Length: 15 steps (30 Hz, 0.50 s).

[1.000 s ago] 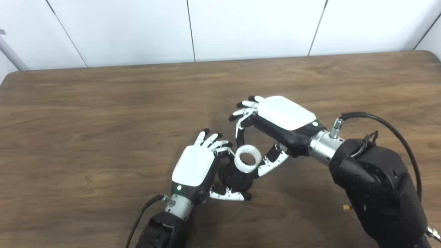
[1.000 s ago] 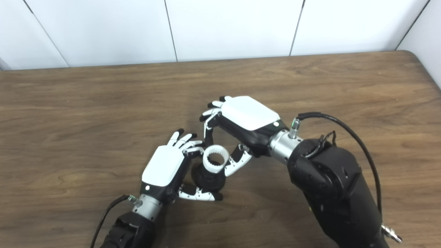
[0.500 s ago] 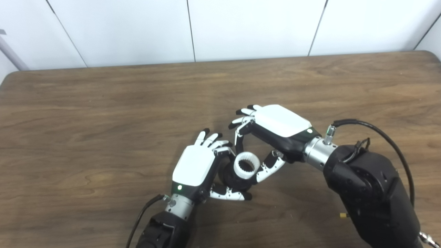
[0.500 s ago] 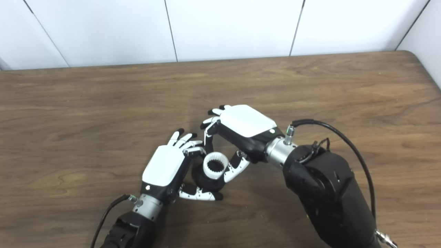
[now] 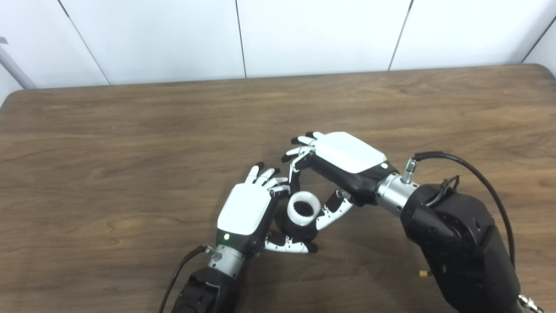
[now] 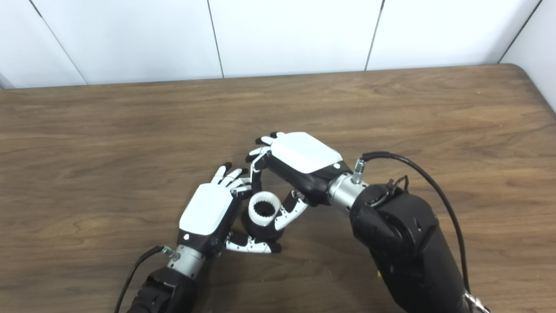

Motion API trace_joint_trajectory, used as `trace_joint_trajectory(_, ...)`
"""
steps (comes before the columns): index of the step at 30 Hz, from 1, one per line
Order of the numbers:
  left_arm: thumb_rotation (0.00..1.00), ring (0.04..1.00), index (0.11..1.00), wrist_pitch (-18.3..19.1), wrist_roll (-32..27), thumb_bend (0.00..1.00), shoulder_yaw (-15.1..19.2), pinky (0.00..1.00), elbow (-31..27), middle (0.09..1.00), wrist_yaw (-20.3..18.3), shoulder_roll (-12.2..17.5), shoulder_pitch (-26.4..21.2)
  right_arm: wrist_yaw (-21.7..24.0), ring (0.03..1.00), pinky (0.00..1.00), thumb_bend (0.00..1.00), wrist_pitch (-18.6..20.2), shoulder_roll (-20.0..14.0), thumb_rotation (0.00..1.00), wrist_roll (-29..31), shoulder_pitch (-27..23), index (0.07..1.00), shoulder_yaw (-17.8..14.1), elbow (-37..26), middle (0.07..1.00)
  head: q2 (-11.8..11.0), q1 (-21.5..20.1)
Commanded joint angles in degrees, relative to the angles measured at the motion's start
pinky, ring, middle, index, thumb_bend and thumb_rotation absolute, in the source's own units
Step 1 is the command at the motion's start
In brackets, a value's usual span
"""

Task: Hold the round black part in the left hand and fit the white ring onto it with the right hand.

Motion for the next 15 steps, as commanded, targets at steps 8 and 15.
trace_joint_trajectory(8, 0.05, 0.907, 0.485, 1.1, 1.3, 0.52, -0.3, 1.00, -0.4, 0.787, -1.7, 0.4, 0.3, -1.5, 0.956, 1.00, 0.52, -2.7, -0.2, 0.13, -1.5, -1.4, 0.485, -0.3, -0.7, 0.841, 0.0, 0.0)
trace_joint_trajectory(15, 0.05, 0.903, 0.485, 1.1, 1.6, 0.52, -0.4, 1.00, -0.2, 0.785, -1.4, 0.3, 0.2, -1.5, 0.969, 1.00, 0.52, -3.5, -0.2, 0.13, -1.5, -0.9, 0.485, -0.3, -0.4, 0.843, 0.0, 0.1)
